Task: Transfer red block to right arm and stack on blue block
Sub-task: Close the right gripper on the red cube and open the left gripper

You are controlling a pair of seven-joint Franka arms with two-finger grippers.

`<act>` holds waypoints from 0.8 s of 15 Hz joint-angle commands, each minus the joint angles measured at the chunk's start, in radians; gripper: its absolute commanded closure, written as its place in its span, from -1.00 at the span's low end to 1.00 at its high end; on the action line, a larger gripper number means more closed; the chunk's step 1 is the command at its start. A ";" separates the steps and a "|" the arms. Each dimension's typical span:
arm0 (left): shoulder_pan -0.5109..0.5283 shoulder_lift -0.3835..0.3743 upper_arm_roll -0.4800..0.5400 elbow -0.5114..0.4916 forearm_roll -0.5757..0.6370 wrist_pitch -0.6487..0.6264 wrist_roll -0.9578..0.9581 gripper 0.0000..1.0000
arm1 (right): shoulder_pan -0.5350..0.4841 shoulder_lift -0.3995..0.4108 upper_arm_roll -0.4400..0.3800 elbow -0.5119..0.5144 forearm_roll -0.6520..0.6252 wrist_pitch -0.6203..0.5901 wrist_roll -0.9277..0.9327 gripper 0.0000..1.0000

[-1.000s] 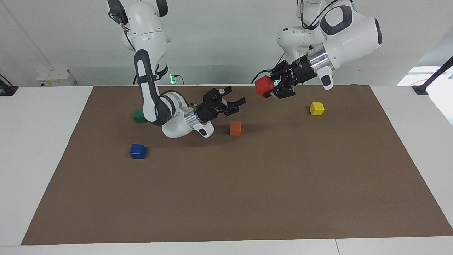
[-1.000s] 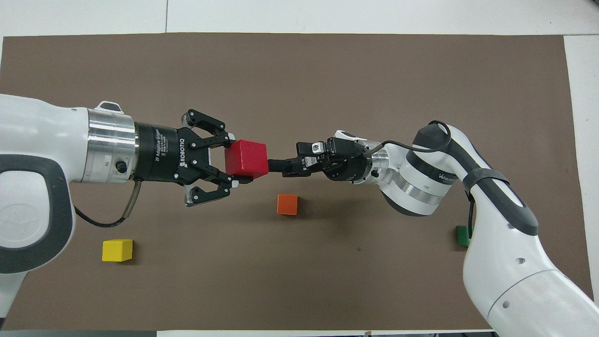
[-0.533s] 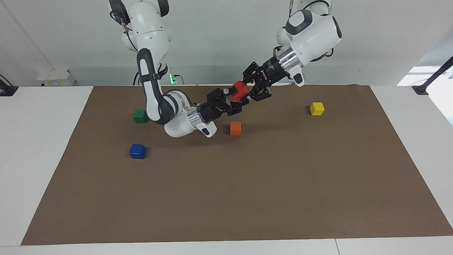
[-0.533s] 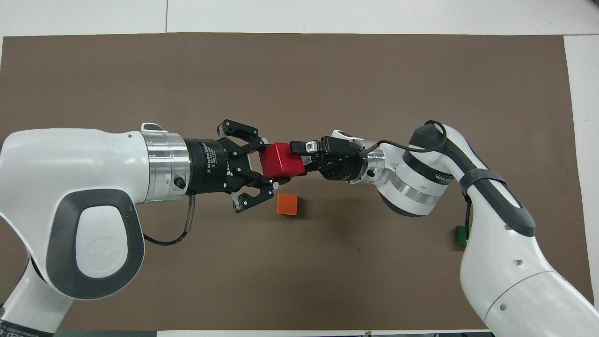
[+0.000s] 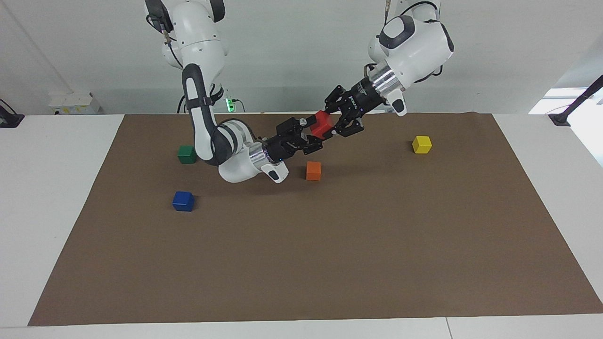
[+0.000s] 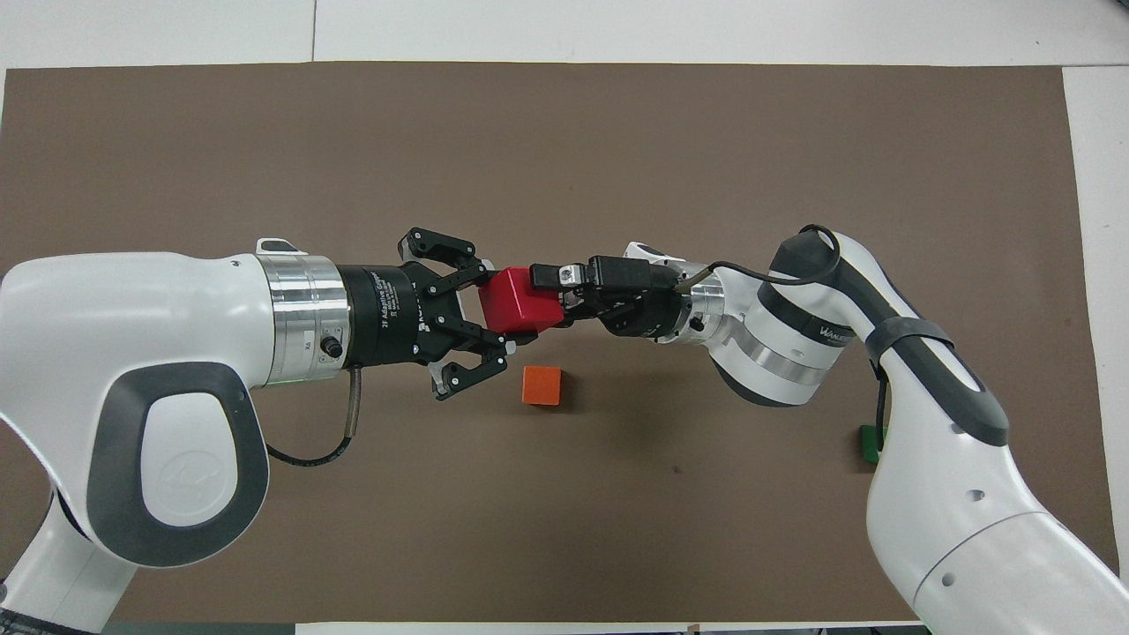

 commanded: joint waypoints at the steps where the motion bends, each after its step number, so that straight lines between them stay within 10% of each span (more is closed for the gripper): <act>1: -0.003 -0.036 0.005 -0.040 -0.024 0.016 -0.009 1.00 | 0.009 -0.008 0.012 0.002 0.024 0.057 -0.033 1.00; 7: 0.001 -0.058 0.008 -0.040 -0.021 0.011 0.005 0.83 | 0.009 -0.014 0.012 0.002 0.024 0.079 -0.032 1.00; 8: 0.004 -0.062 0.009 -0.034 -0.021 0.009 0.008 -0.98 | 0.009 -0.017 0.010 0.002 0.024 0.082 -0.029 1.00; 12: 0.110 -0.119 0.015 -0.035 -0.013 -0.082 0.069 -1.00 | -0.014 -0.051 0.009 -0.001 -0.013 0.139 0.008 1.00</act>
